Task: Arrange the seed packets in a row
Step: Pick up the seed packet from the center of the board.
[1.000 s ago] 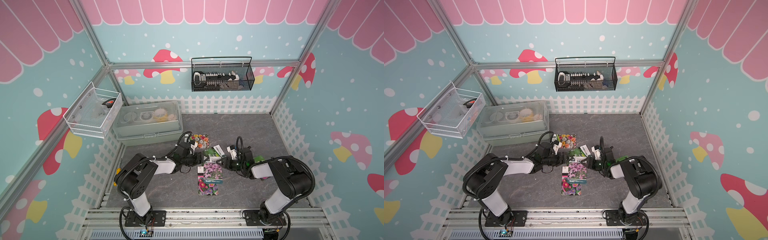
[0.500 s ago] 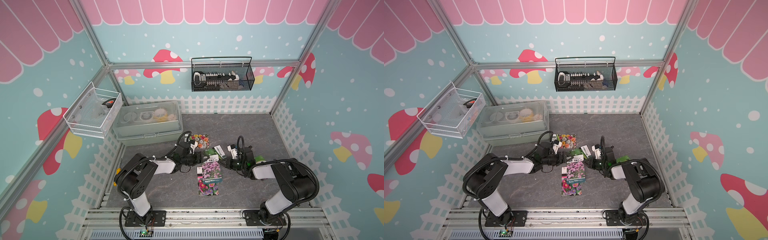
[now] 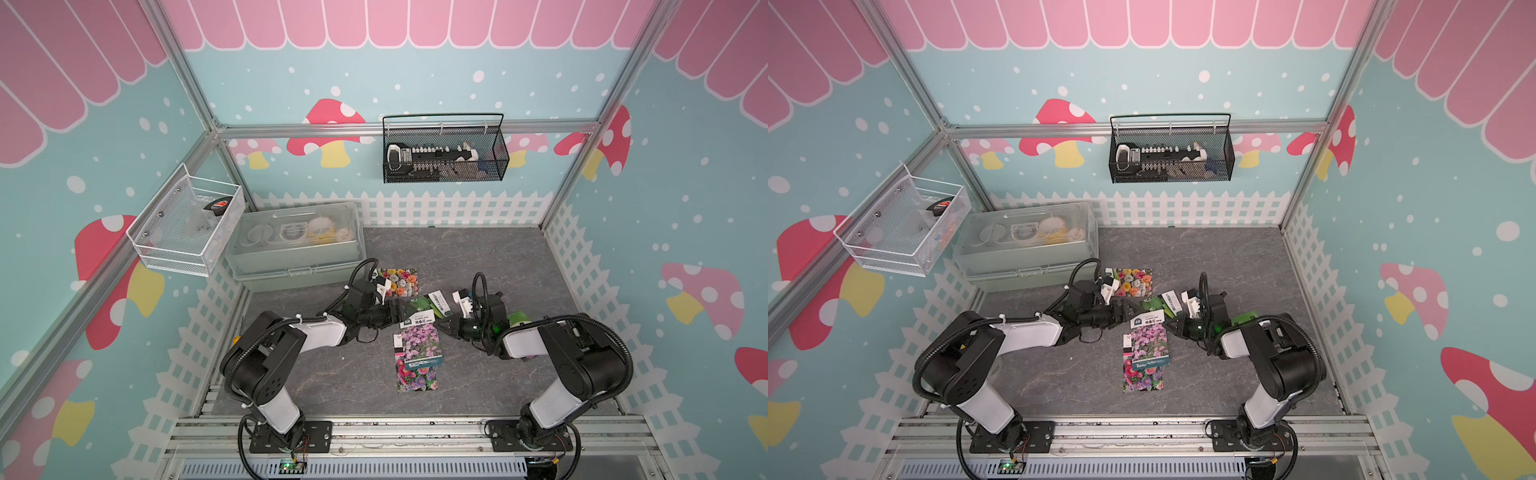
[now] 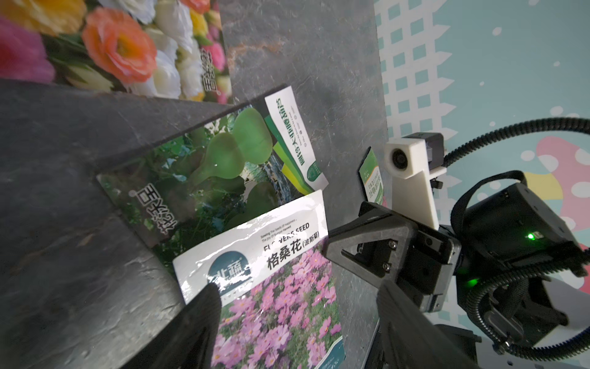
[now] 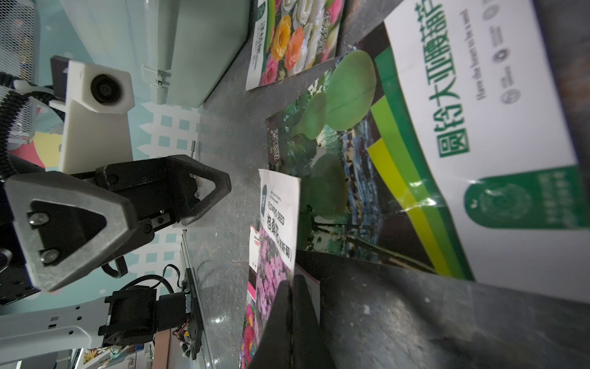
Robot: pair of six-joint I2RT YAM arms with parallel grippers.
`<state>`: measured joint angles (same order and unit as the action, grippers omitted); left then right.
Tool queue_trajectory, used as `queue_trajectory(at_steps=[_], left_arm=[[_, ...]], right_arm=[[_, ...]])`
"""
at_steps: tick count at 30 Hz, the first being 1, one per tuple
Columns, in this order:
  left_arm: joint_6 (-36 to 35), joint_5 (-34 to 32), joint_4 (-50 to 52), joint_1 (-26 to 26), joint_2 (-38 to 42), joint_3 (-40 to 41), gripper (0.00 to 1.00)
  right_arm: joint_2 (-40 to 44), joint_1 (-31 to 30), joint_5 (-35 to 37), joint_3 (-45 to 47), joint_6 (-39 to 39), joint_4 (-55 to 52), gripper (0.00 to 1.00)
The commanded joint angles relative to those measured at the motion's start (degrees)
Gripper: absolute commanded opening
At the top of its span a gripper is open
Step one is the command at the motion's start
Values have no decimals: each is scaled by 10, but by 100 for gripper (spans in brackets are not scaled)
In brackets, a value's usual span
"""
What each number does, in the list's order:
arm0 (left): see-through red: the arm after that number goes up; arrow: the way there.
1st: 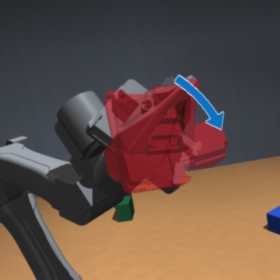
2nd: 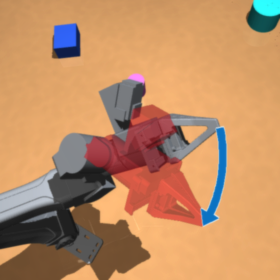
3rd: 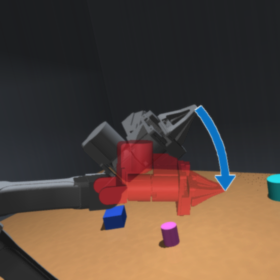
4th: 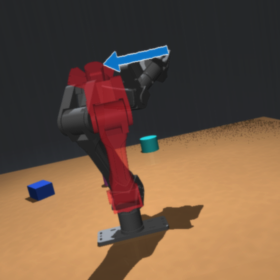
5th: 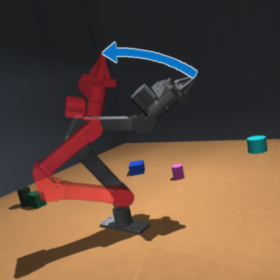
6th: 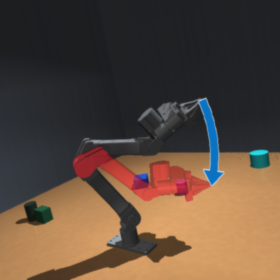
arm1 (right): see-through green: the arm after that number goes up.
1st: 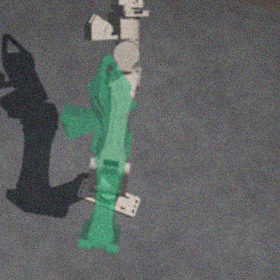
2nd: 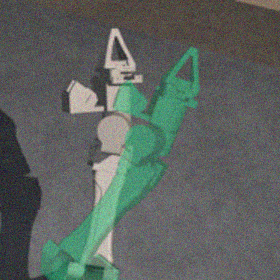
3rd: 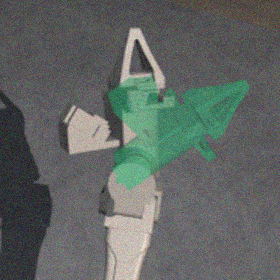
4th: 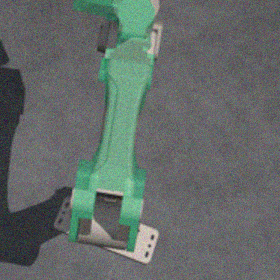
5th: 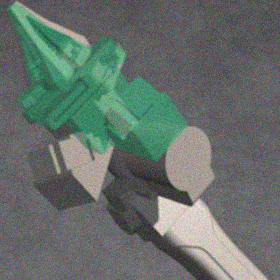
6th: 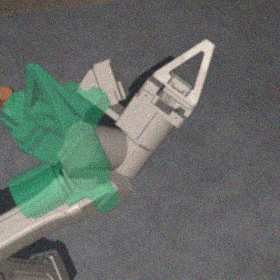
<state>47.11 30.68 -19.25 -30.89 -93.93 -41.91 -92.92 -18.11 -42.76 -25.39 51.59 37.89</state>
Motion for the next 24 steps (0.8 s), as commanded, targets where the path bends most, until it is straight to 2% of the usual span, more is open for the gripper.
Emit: queue_trajectory(at_steps=[1, 11, 15, 19, 24], left_arm=[[-15, -23, 32, 4, 49, 6, 80], [18, -82, -6, 2, 115, 95, 89], [53, -49, -155, 2, 109, 159, 93], [58, -33, -267, -2, 83, 179, 95], [57, -42, -452, -8, -3, 181, 94]], right_arm=[[44, -3, -12, -7, 15, -3, 0], [131, -3, -21, -48, 47, -40, 0], [140, -3, -27, -59, 66, -29, 0], [139, -3, -28, -69, 79, -19, 0], [131, -3, -36, -72, 106, 17, 0]])
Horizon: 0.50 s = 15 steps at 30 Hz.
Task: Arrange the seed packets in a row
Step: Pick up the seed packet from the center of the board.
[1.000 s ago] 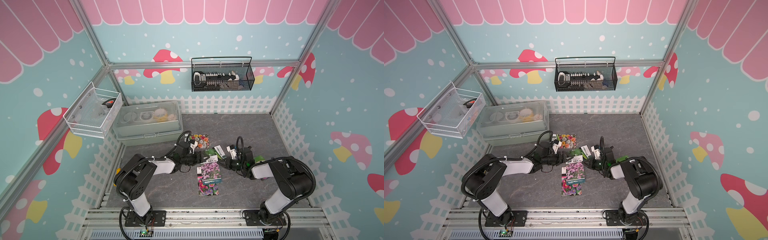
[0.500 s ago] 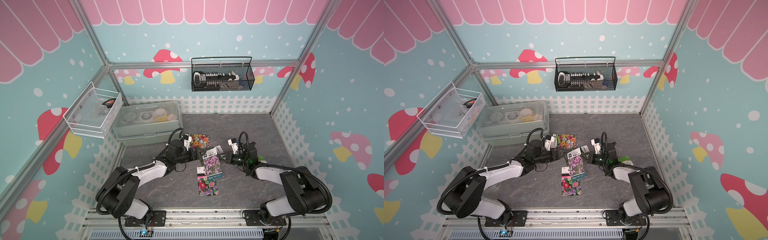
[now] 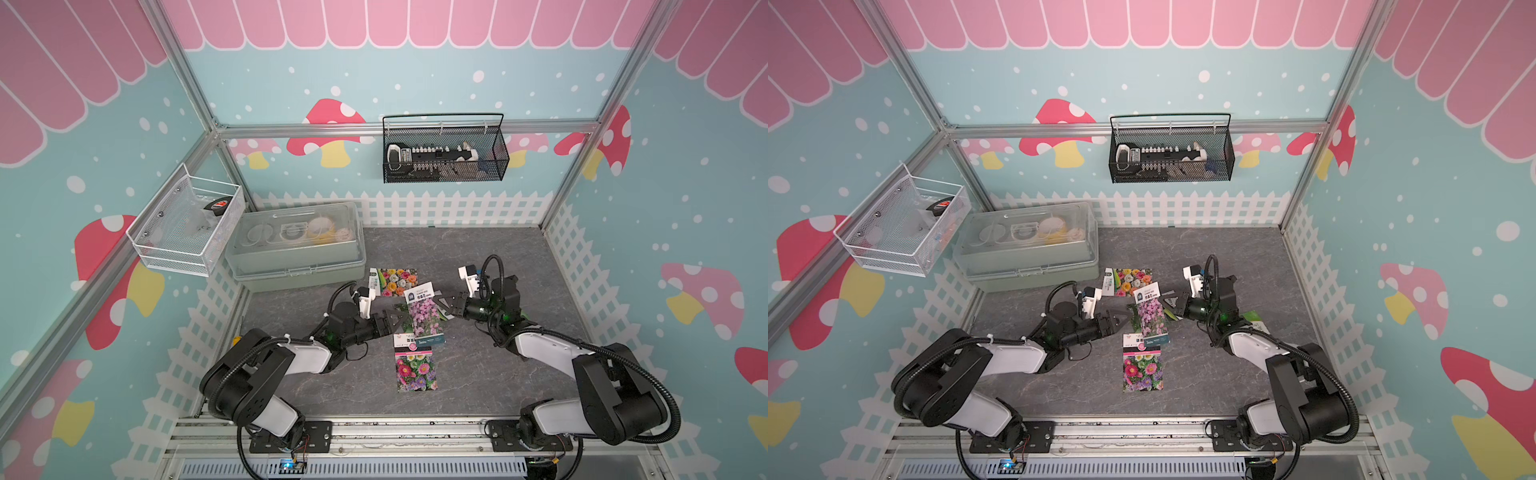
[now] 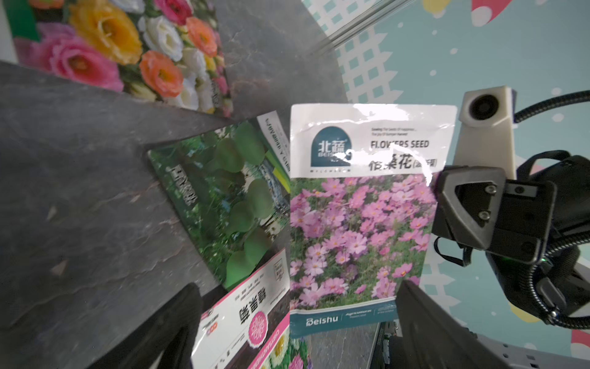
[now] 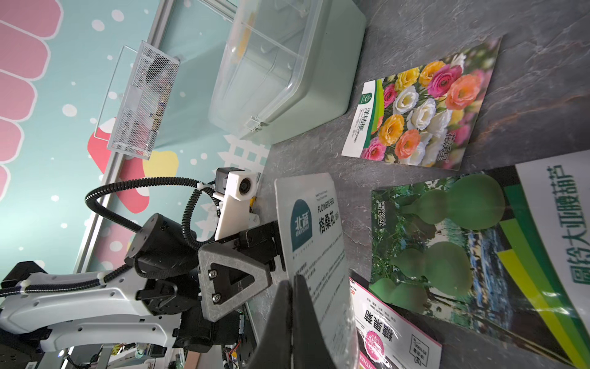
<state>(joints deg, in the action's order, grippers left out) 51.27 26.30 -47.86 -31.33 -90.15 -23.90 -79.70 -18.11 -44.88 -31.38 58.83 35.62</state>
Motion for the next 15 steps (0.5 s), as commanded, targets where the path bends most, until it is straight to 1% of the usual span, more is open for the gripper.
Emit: queue_trajectory(at_steps=[1, 3, 4, 6, 8, 10, 11, 12, 13, 14, 15], left_arm=[[24, 10, -219, -4, -67, -1, 94], [61, 35, -332, -2, -134, -13, 93], [71, 50, -333, -2, -154, -31, 92], [67, 80, -333, -14, -180, -57, 89], [46, 83, -333, -30, -179, -66, 89], [42, 84, -332, -35, -178, -76, 88], [43, 81, -332, -36, -176, -78, 86], [45, 78, -333, -36, -174, -79, 83], [49, 78, -333, -34, -170, -81, 77], [53, 79, -333, -34, -168, -81, 71], [58, 81, -333, -35, -164, -80, 62]], right_arm=[[-4, -3, -17, -10, 44, 53, 0], [-2, -4, -19, -10, 59, 71, 0], [0, -3, -19, -10, 63, 74, 0], [7, -3, -20, -12, 69, 77, 0], [15, -3, -23, -11, 78, 85, 0], [23, -3, -24, -10, 81, 91, 0], [29, -3, -23, -9, 95, 91, 0], [33, -3, -21, -8, 97, 92, 0], [37, -3, -21, -9, 99, 91, 0], [40, -3, -21, -8, 100, 91, 0], [43, -3, -21, -6, 99, 91, 0]])
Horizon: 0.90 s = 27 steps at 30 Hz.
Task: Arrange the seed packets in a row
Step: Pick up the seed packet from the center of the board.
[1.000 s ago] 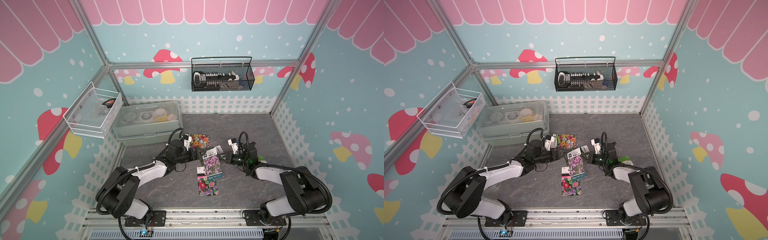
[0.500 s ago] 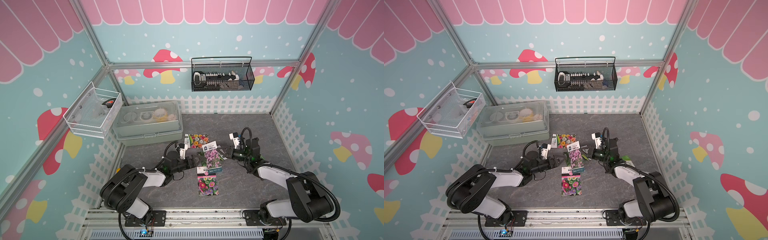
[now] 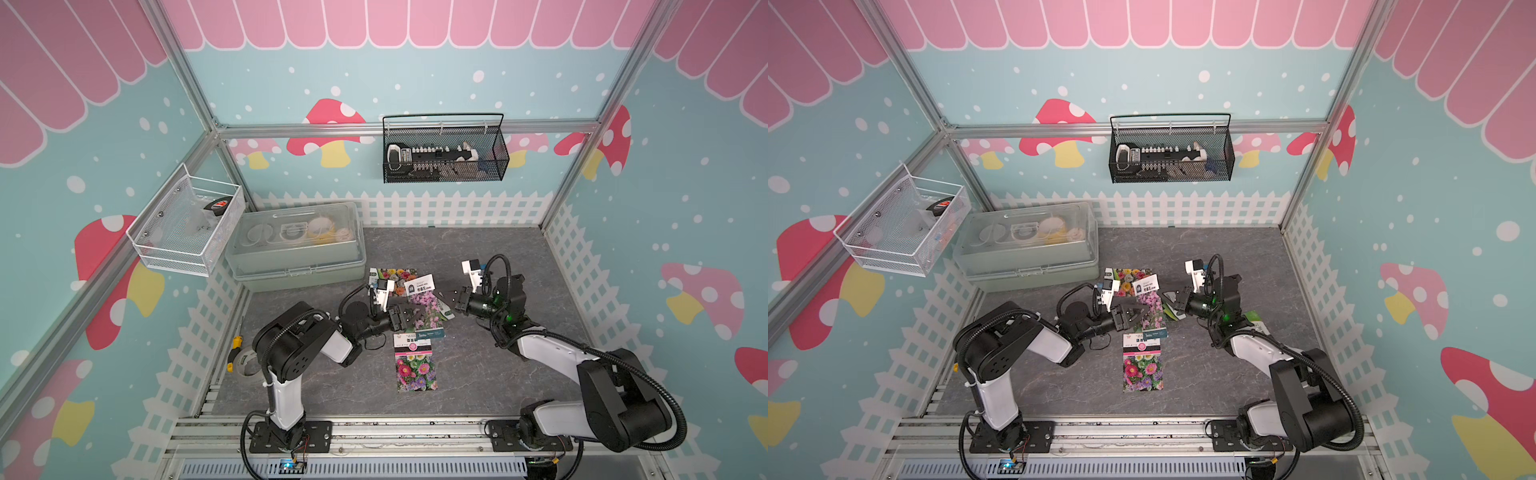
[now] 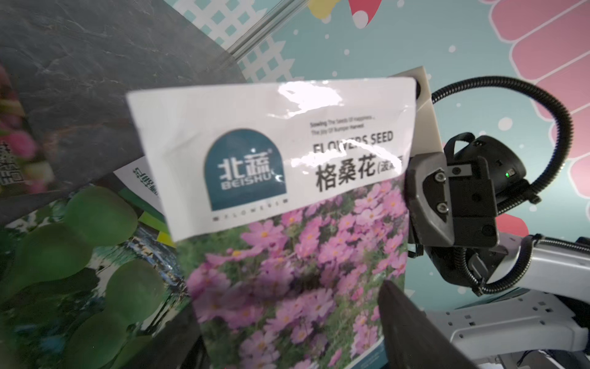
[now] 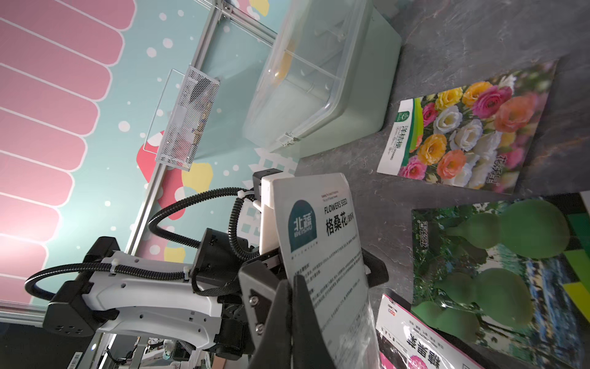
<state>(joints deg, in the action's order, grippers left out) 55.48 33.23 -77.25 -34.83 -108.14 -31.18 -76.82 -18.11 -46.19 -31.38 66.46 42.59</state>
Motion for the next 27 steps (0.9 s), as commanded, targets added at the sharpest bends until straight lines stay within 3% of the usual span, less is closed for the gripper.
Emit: queue_trajectory(at_steps=[1, 2, 4, 9, 16, 17, 18, 19, 21, 23, 27], left_arm=[[23, 14, -40, 0, 20, -6, 49], [30, 12, -40, 1, 25, -4, 36], [39, 5, -40, 2, 34, 2, 20], [56, -1, -14, 8, 67, 12, 13], [13, 8, 169, 10, 173, 10, 0], [1, 7, 217, 10, 194, 9, 0], [-11, 6, 259, 9, 215, 7, 0], [-21, 7, 290, 10, 231, 5, 0], [-41, 4, 366, 9, 266, 0, 0], [-41, 1, 420, 10, 297, -2, 0], [-7, -1, 524, 9, 361, -4, 0]], right_arm=[[16, -3, -7, -7, 21, 19, 0], [18, -2, -7, -7, 17, 15, 0], [16, -2, -7, -6, 14, 12, 0], [6, -2, -7, -6, 13, 12, 0], [-17, -3, -17, -8, 10, 12, 2], [-20, -3, -20, -9, 10, 12, 18], [-23, -3, -21, -11, 2, 12, 39], [-25, -3, -18, -11, -5, 11, 49], [-28, -3, -11, -14, -10, 2, 78], [-33, -3, -7, -17, -11, -3, 86], [-42, 9, -5, -21, -12, -4, 89]])
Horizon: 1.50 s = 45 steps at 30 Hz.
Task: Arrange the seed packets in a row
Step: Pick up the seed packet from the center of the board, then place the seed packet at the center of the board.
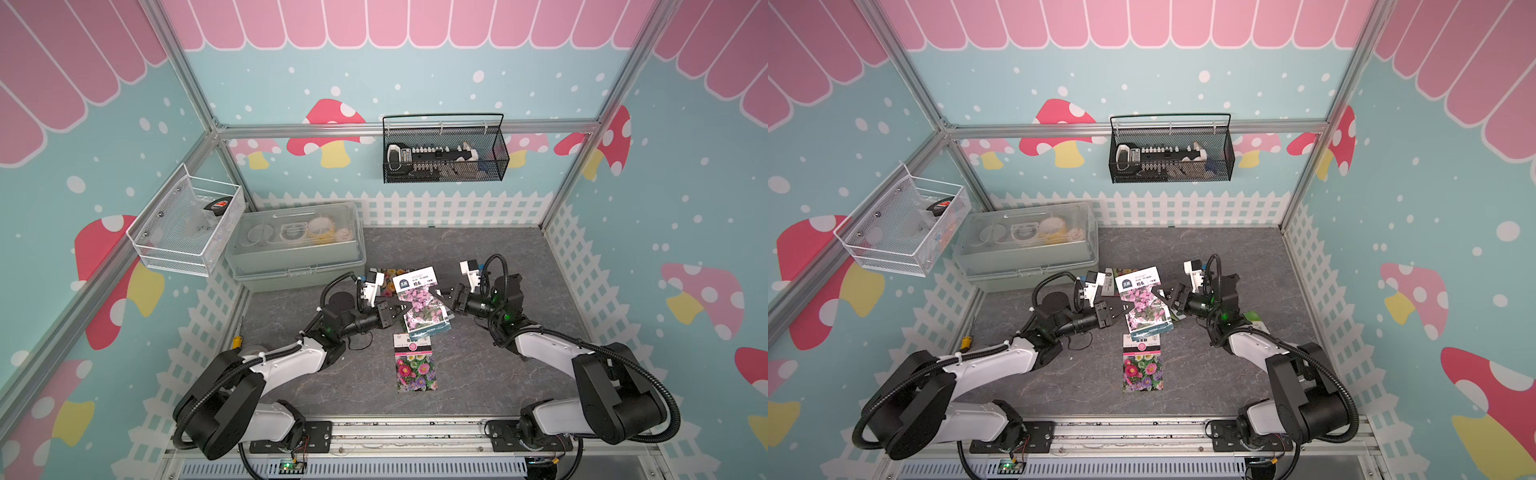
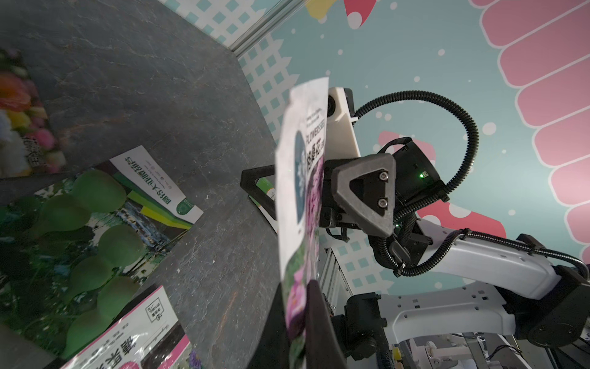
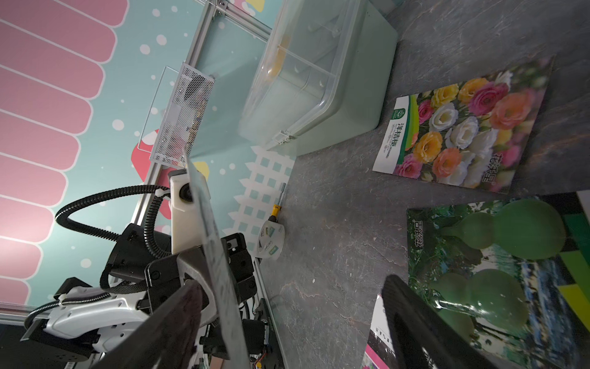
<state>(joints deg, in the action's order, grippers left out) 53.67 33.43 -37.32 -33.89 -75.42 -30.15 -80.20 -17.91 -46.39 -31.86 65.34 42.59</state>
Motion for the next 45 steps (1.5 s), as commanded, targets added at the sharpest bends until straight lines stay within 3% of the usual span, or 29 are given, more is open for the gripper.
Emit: queue_trajectory(at_steps=[1, 5, 8, 11, 14, 18, 30, 40, 43, 45], left_arm=[[13, -8, 170, 0, 49, -22, 0], [-16, -19, 422, 11, 123, -90, 0], [-51, 18, 611, 58, 133, -157, 0], [-54, 100, 647, 128, 143, -161, 0], [-107, 142, 711, 194, 133, -182, 0], [-181, 206, 761, 242, 59, -193, 0], [-264, 153, 802, 263, -136, -229, 0], [-354, 202, 799, 329, -222, -320, 0], [-373, 193, 810, 327, -228, -328, 0], [-384, 208, 817, 324, -236, -334, 0]], right_arm=[[-10, 14, -3, -16, -1, -4, 90], [-21, 56, -18, -19, 1, -2, 90], [-27, 78, -34, -21, -4, -3, 90], [-38, 81, -42, -25, -8, -1, 90], [-53, 81, -48, -28, 1, 21, 90], [-78, 82, -63, -40, 7, 35, 90], [-141, 82, -94, -51, -1, 59, 90], [-223, 81, -113, -21, 129, 235, 89], [-197, 78, -104, -14, 80, 166, 90], [-166, 69, -88, -22, 12, 60, 89]])
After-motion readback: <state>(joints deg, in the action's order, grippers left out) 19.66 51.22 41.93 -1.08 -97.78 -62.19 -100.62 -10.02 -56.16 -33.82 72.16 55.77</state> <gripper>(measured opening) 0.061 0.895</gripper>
